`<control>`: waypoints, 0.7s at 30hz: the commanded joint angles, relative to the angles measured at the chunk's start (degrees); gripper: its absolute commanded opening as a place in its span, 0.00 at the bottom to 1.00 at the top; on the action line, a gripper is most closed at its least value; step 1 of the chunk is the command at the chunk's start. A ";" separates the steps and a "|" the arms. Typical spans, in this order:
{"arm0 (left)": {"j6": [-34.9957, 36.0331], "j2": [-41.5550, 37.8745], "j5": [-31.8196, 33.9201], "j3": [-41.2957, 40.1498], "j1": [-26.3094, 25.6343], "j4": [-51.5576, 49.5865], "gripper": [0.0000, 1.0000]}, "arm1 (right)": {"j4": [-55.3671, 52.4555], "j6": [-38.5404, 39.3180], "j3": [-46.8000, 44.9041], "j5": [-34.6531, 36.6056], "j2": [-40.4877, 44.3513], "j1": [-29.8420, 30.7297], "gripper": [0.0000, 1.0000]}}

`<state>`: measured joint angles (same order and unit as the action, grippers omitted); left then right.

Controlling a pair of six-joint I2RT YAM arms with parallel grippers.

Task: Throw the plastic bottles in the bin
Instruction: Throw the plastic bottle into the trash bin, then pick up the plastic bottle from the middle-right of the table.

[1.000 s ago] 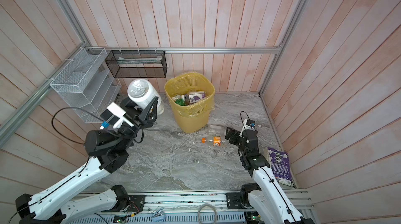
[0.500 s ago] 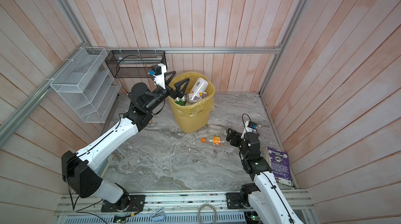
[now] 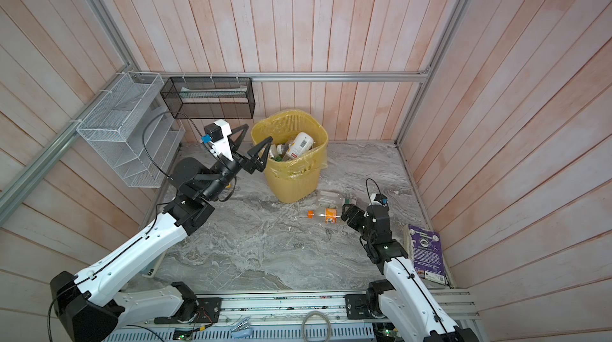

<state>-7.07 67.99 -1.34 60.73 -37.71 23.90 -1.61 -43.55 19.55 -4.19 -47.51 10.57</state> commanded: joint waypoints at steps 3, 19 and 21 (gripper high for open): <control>1.40 -7.79 9.42 -12.35 -2.39 -0.35 1.00 | 6.18 -6.01 0.21 -3.14 -5.41 1.05 0.91; -6.44 -25.13 21.36 -31.44 -3.11 -11.15 1.00 | 10.66 -10.06 7.24 1.63 -25.35 7.89 0.86; -6.59 -25.98 21.64 -31.95 -3.13 -11.70 1.00 | 10.01 -9.02 8.52 1.83 -27.87 7.89 0.85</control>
<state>-12.34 43.20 18.33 29.63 -40.58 14.50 8.12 -53.12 26.06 -4.43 -73.03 18.20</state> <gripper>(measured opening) 0.998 0.855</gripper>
